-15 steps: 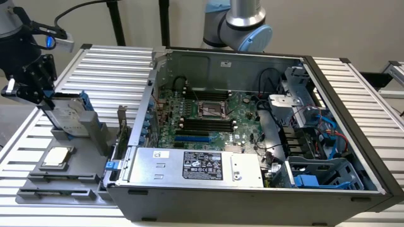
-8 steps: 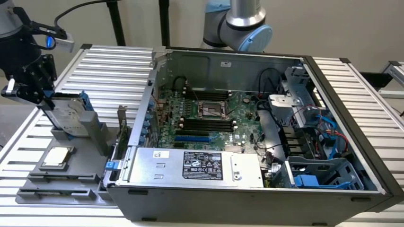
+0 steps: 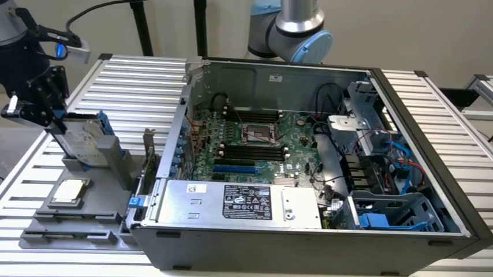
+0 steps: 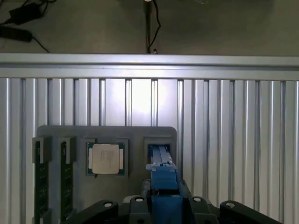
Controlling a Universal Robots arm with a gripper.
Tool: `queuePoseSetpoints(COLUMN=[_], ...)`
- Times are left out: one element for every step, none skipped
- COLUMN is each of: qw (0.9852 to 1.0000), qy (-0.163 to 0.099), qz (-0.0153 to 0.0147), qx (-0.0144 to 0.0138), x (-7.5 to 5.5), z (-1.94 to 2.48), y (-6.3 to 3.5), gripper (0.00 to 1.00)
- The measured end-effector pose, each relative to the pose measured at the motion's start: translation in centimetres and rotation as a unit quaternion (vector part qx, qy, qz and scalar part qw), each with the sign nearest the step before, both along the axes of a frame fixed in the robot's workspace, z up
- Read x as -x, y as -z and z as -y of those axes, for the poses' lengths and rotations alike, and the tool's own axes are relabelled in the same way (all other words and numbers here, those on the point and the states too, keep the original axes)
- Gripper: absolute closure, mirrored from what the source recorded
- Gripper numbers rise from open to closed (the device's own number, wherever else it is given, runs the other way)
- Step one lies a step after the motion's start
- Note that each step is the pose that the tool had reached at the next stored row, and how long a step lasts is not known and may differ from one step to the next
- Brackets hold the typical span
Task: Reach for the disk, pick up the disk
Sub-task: 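Pick up the disk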
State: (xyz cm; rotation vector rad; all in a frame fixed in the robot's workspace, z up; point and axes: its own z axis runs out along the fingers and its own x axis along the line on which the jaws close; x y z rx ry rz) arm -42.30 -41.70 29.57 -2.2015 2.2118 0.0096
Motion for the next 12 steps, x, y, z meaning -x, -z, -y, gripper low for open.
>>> queuePoseSetpoints(qw=[1.0000, 1.0000, 1.0000, 1.0000, 1.0000, 1.0000, 1.0000, 1.0000, 1.0000, 1.0000, 1.0000, 1.0000], qy=[0.000, 0.000, 0.000, 0.000, 0.000, 0.000, 0.000, 0.000, 0.000, 0.000, 0.000, 0.000], qz=[0.0000, 0.0000, 0.0000, 0.0001, 0.0000, 0.0000, -0.0001, 0.0000, 0.0000, 0.0000, 0.0000, 0.0000], qx=[0.0000, 0.0000, 0.0000, -0.0001, 0.0000, -0.0001, 0.0000, 0.0000, 0.0000, 0.0000, -0.0001, 0.0000], x=[0.0, 0.0, 0.0, -0.1, -0.1, -0.1, -0.2, -0.2, -0.2, -0.3, -0.3, -0.4], z=[0.00, -0.01, 0.00, 0.00, 0.00, 0.00, 0.00, 0.00, 0.00, 0.00, 0.00, 0.00], y=[-0.10, -0.24, -0.42, -0.63, -0.90, -1.19, -1.59, -2.04, -2.50, -2.95, -3.41, -3.86], gripper=[0.67, 0.67, 0.67, 0.67, 0.67, 0.67, 0.67, 0.67, 0.67, 0.67, 0.67, 0.67])
